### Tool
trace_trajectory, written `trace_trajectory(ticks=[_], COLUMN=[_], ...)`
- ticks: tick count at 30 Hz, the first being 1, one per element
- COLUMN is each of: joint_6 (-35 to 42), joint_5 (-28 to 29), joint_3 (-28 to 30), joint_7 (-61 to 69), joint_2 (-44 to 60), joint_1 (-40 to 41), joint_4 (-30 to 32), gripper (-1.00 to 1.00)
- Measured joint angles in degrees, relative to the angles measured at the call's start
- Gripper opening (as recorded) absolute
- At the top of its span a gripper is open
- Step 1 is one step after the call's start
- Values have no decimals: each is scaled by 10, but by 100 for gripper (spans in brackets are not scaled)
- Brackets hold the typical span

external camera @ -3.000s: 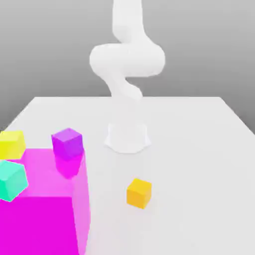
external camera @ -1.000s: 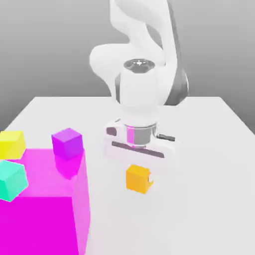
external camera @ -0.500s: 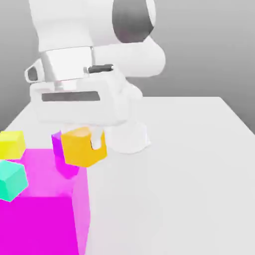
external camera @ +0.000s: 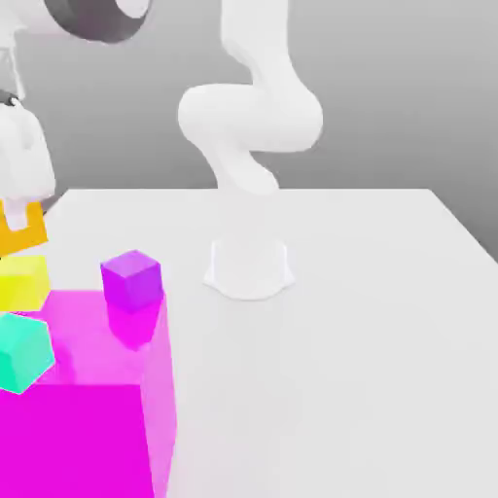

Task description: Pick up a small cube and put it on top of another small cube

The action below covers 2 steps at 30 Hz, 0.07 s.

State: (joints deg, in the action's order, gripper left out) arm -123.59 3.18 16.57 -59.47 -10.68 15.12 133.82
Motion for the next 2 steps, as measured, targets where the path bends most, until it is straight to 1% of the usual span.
trace_trajectory(ticks=[2], joint_6=[0], joint_5=[0], joint_3=[0], joint_7=[0], joint_2=[0], joint_1=[0], joint_4=[0], gripper=[100])
